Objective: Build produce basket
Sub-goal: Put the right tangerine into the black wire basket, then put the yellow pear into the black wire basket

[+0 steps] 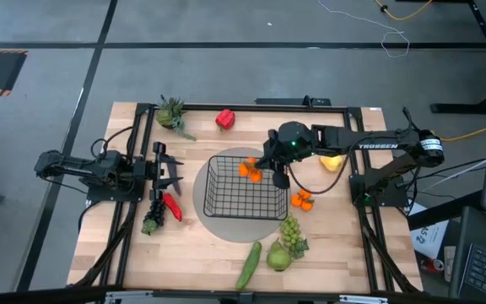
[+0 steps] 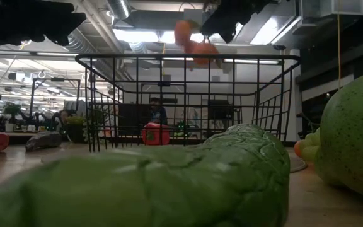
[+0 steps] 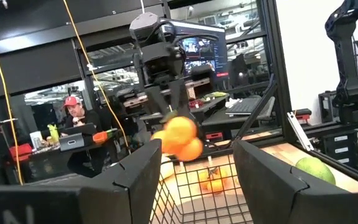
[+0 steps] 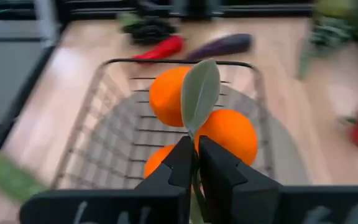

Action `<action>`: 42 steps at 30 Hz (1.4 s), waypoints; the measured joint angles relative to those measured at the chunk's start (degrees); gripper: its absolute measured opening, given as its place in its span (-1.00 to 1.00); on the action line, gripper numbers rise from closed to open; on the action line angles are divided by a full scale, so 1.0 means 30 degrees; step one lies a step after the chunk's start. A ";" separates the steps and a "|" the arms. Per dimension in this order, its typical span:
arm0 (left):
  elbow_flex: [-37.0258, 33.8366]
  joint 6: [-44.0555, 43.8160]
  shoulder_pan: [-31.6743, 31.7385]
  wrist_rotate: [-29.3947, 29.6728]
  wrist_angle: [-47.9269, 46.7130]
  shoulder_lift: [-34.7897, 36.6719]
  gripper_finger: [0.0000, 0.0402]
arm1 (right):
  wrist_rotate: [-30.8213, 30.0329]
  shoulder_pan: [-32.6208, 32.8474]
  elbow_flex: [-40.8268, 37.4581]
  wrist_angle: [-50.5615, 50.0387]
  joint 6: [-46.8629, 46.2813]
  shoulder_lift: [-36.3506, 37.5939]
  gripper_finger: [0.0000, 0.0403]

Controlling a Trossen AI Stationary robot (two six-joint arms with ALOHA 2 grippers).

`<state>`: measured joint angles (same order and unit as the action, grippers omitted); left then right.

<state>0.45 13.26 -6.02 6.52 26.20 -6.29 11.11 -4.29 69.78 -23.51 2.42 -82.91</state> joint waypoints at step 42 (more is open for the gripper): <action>0.0000 -0.1407 -0.0005 0.0000 0.0000 -0.0003 -0.02 | -0.7832 -0.5309 0.2157 -1.3521 -0.0229 0.0095 -0.49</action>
<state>0.45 9.04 -6.04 6.52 26.20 -6.30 -12.39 -20.21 76.25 -64.08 1.73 -82.63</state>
